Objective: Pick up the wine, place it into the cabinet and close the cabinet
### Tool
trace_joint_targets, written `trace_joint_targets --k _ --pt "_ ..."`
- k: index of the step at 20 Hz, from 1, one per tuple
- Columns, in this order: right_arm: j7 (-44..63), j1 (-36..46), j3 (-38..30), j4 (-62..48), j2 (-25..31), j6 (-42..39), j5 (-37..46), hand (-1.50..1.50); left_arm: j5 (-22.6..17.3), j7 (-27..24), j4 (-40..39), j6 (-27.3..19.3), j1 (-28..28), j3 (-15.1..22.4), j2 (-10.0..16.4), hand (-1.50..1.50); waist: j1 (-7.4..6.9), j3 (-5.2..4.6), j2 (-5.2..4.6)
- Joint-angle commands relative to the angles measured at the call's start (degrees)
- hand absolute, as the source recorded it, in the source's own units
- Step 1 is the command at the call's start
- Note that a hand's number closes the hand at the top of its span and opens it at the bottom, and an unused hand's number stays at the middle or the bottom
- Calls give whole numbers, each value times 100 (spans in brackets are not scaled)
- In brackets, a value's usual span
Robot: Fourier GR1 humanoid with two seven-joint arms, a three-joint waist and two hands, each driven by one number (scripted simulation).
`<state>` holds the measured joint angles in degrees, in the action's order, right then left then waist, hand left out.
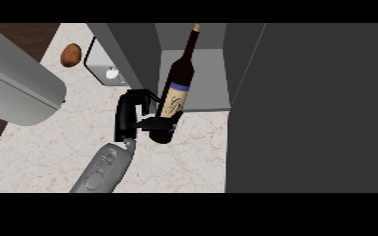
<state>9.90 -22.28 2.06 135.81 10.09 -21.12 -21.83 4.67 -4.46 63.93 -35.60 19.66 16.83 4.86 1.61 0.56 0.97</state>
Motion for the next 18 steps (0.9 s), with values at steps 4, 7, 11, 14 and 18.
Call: trace_joint_targets --k 4,7,11,14,18 --pt "14 -74 -62 280 55 -129 -451 -150 398 673 -1119 37 1327 215 -379 150 337 -54 -167" --pt "71 26 17 361 14 -63 -494 -150 360 602 -1201 89 1220 163 -286 150 377 -65 -195" --pt "102 63 75 313 -51 38 -425 -150 558 721 -1407 -178 1187 222 -416 150 344 -66 -196" --pt "103 -19 47 317 3 -13 -471 -150 554 901 -1440 -358 1193 186 -460 150 422 -65 -201" --pt "-45 72 -9 155 34 -130 -523 -150 454 852 -1438 -661 1286 73 -464 150 478 -66 -229"
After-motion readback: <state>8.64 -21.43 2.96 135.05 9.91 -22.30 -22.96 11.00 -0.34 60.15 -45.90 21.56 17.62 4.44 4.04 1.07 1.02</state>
